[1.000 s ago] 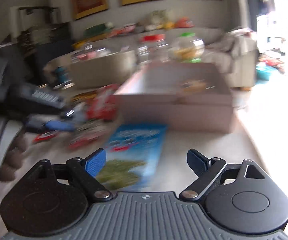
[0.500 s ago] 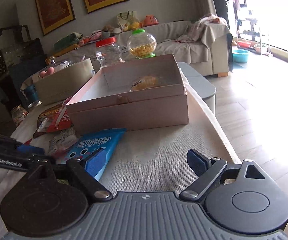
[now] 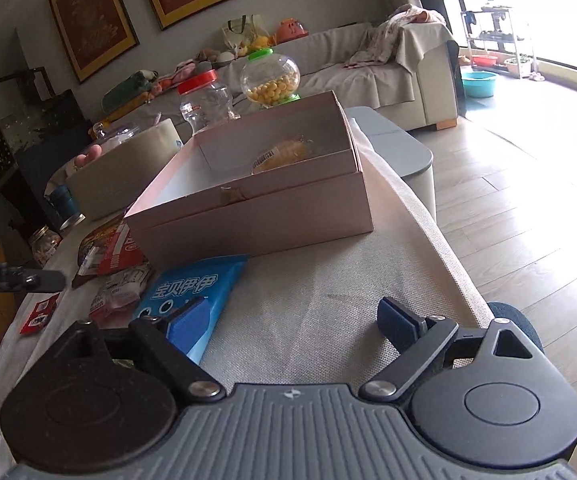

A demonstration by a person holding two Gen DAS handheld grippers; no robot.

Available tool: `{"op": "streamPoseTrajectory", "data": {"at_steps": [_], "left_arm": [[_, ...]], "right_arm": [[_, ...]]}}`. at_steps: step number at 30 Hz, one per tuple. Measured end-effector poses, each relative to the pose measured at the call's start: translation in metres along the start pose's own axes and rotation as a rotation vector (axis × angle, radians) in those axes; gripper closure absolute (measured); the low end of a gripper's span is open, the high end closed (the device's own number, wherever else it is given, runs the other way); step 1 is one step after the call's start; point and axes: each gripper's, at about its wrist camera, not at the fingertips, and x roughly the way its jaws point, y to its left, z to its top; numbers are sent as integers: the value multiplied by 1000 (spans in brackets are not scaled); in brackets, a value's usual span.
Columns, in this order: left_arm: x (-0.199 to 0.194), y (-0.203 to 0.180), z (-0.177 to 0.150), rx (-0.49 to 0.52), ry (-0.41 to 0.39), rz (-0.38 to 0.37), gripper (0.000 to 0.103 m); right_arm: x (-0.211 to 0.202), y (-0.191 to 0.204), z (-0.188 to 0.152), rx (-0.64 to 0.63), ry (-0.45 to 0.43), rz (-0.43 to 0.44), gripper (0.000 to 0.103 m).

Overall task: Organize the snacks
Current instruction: 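Grasp the green-labelled clear snack packet with the left tool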

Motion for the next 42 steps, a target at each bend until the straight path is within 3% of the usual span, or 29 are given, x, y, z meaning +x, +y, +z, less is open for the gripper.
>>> {"op": "streamPoseTrajectory", "data": {"at_steps": [3, 6, 11, 14, 19, 26, 30, 34, 37, 39, 42], "left_arm": [[22, -11, 5, -77, -6, -5, 59], [41, -24, 5, -75, -16, 48, 59], [51, -49, 4, 153, -23, 142, 56], [46, -51, -4, 220, -28, 172, 56], [28, -40, -14, 196, -12, 179, 56], [-6, -23, -41, 180, 24, 130, 56], [-25, -24, -57, 195, 2, 189, 58], [-50, -24, -73, 128, -62, 199, 58], [-52, -24, -81, 86, -62, 197, 58], [-45, -25, -82, 79, -59, 184, 56], [-34, -35, -82, 133, -44, 162, 40]], "right_arm": [[0, 0, 0, 2, 0, 2, 11], [1, 0, 0, 5, 0, 7, 11], [3, 0, 1, -1, 5, 8, 9], [5, 2, 1, -13, 11, 6, 7], [6, 2, 3, -17, 13, 4, 7], [8, 3, 3, -29, 17, -5, 7], [8, 4, 3, -36, 19, -10, 7], [9, 5, 2, -39, 20, -12, 7], [9, 6, 2, -48, 23, -20, 7], [10, 7, 2, -54, 25, -24, 7], [10, 9, 2, -64, 29, -30, 7]]}}
